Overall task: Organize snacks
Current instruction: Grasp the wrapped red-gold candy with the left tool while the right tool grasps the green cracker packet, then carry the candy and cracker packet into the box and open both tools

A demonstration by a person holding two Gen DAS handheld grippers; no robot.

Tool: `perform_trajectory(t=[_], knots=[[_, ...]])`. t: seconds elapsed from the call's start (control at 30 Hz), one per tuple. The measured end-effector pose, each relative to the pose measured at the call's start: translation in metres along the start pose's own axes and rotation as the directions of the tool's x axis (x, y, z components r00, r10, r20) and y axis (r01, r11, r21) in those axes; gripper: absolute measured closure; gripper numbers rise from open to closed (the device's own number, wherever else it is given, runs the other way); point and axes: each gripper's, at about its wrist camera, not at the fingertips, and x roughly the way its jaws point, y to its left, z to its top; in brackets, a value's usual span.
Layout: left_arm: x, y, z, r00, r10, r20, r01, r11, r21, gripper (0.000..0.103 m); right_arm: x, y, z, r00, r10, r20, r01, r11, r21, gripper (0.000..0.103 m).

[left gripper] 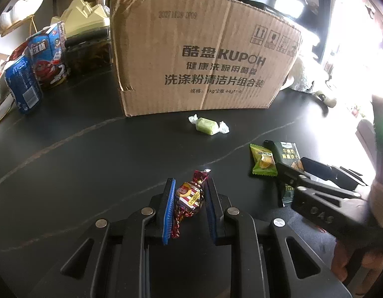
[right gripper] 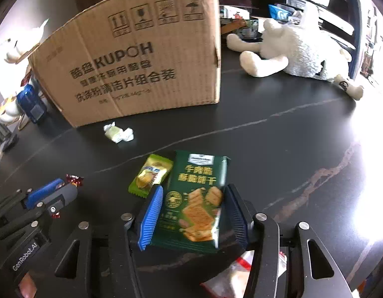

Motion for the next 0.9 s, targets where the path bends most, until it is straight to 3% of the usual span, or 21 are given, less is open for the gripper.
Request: perform_trajectory(t=[0.1, 0.33, 0.63, 0.9], knots=[[-0.004, 0.0, 0.001, 1.0, 0.005, 0.008, -0.005, 1.0, 0.001, 0.079, 0.001, 0.007, -0.002, 0.999, -0.04, 0.015, 0.041, 0.998, -0.043, 0.052], [-0.02, -0.005, 0.005, 0.999, 0.011, 0.034, -0.012, 1.0, 0.009, 0.079, -0.004, 0.002, 0.0, 1.0, -0.018, 0.009, 0.018, 0.999, -0.029, 0.056], [-0.057, -0.013, 0.023, 0.994, 0.0, 0.109, -0.005, 0.999, 0.038, 0.079, -0.051, 0.004, 0.019, 0.992, 0.036, 0.117, -0.032, 0.999, -0.043, 0.056], [-0.097, -0.016, 0.063, 0.978, -0.004, 0.211, -0.01, 0.998, 0.065, 0.079, -0.099, 0.012, 0.054, 0.966, 0.085, 0.246, -0.066, 0.994, -0.085, 0.056]])
